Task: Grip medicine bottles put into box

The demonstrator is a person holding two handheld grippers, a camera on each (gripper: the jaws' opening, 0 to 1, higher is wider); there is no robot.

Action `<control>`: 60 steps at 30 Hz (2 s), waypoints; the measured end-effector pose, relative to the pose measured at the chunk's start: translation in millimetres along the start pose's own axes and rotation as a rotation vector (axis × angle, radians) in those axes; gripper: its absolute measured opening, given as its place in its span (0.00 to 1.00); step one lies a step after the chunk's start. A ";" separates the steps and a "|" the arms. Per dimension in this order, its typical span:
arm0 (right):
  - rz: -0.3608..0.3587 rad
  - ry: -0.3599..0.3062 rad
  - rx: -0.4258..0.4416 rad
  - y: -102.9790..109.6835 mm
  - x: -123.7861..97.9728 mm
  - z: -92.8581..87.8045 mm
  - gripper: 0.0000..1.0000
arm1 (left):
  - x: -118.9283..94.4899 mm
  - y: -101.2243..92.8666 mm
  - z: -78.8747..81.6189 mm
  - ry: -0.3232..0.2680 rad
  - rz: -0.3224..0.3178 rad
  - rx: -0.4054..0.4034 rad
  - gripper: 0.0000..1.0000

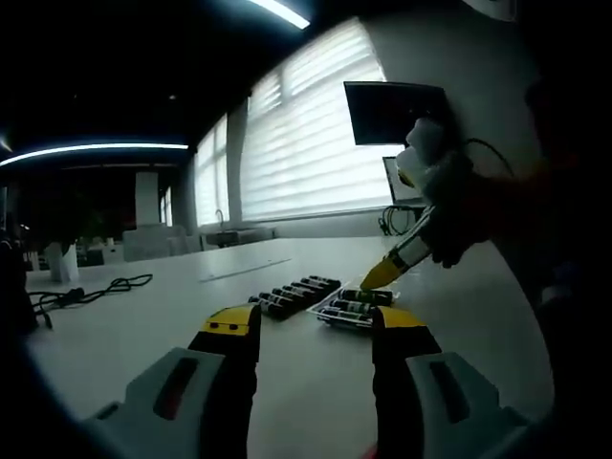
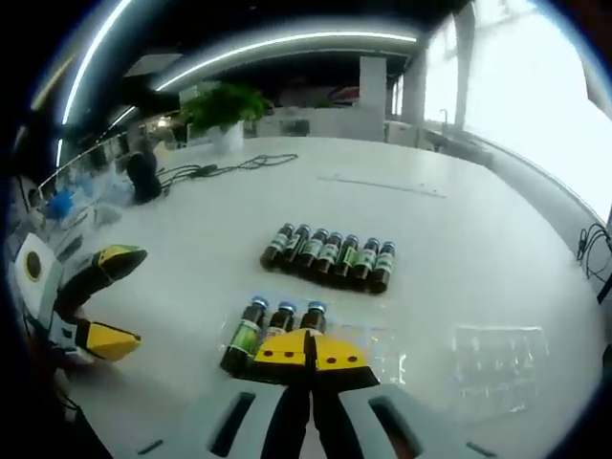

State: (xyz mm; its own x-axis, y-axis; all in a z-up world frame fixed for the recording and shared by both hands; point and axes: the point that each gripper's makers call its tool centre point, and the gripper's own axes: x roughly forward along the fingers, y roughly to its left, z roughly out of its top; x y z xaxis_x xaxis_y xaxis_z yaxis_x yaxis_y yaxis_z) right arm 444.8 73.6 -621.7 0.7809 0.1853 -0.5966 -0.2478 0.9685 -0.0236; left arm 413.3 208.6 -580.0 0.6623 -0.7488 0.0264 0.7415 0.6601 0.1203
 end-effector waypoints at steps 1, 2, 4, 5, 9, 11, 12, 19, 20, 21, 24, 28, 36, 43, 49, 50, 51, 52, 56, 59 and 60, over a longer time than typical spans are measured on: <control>-0.004 -0.003 -0.018 0.4 0.2 -0.1 0.00 | 0.1 -0.1 0.0 0.000 0.000 0.000 0.40; -0.008 -0.004 -0.025 0.6 0.2 0.0 0.00 | 0.1 -0.1 0.0 0.000 0.000 0.000 0.40; -0.020 -0.004 -0.051 0.4 0.7 0.2 0.00 | 0.2 -0.1 -0.1 0.001 0.000 0.000 0.40; -0.024 0.006 -0.056 0.3 2.3 -1.0 0.00 | 0.3 -0.2 -0.2 0.001 0.000 0.000 0.40; -0.027 0.006 -0.054 -3.8 2.1 -5.5 0.00 | 0.4 -0.7 -0.5 0.003 -0.002 0.003 0.40; -0.023 0.004 -0.035 -5.4 1.7 -5.5 0.00 | 0.3 -0.5 -0.5 0.002 -0.001 0.003 0.40; -0.022 0.003 -0.032 -5.1 1.5 -5.3 0.00 | 0.3 -0.5 -0.5 0.002 -0.001 0.002 0.40; -0.020 -0.022 -0.044 7.7 1.3 -0.7 0.00 | 0.4 -1.8 -0.5 0.003 -0.005 0.005 0.39; -0.020 -0.022 -0.042 6.5 1.6 -1.5 0.00 | 0.4 -1.9 -0.5 0.003 -0.006 0.006 0.39; -0.020 -0.023 -0.043 8.3 1.6 -1.0 0.00 | 0.4 -2.1 -0.6 0.004 -0.006 0.007 0.39; 0.000 -0.016 -0.043 1.5 6.3 -3.9 0.00 | 0.4 -2.8 -0.9 0.005 -0.009 0.008 0.39; -0.018 -0.043 -0.079 -3.0 4.8 -0.1 0.00 | 0.6 -3.2 -1.2 0.007 -0.012 0.003 0.39; 0.041 -0.062 -0.081 10.9 0.2 -5.8 0.09 | 0.7 -3.4 -1.6 0.010 -0.016 -0.021 0.36; 0.025 -0.141 0.021 -0.9 -8.8 12.1 0.10 | 1.2 -3.6 -2.7 0.015 -0.018 -0.012 0.36; 0.002 -0.151 0.030 -17.9 -12.3 22.3 0.11 | 1.6 -3.7 -3.8 0.019 -0.021 -0.009 0.35; -0.005 -0.158 0.029 -21.3 -12.7 25.1 0.11 | 1.6 -3.6 -3.9 0.019 -0.020 -0.008 0.35; -0.015 -0.158 0.030 -25.3 -12.3 27.2 0.11 | 1.5 -3.4 -3.8 0.018 -0.019 -0.007 0.35; -0.023 -0.159 0.032 -28.2 -12.1 28.6 0.11 | 1.4 -3.3 -3.8 0.017 -0.019 -0.007 0.35; -0.061 -0.154 0.029 -45.0 -6.7 34.5 0.10 | 1.1 -3.0 -4.1 0.017 -0.019 -0.009 0.35; -0.088 -0.145 0.016 -57.0 -0.5 40.1 0.10 | 1.0 -3.7 -4.0 0.017 -0.021 -0.009 0.35; -0.102 -0.139 0.019 -61.2 2.3 42.6 0.09 | 1.0 -3.9 -4.1 0.017 -0.022 -0.009 0.35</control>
State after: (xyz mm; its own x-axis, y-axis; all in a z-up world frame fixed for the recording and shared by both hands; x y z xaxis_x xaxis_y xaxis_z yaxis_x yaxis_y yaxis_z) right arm 486.1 21.8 -587.5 0.8735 0.1062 -0.4751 -0.1535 0.9862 -0.0618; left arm 411.5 205.5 -584.5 0.6474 -0.7621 0.0071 0.7569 0.6440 0.1117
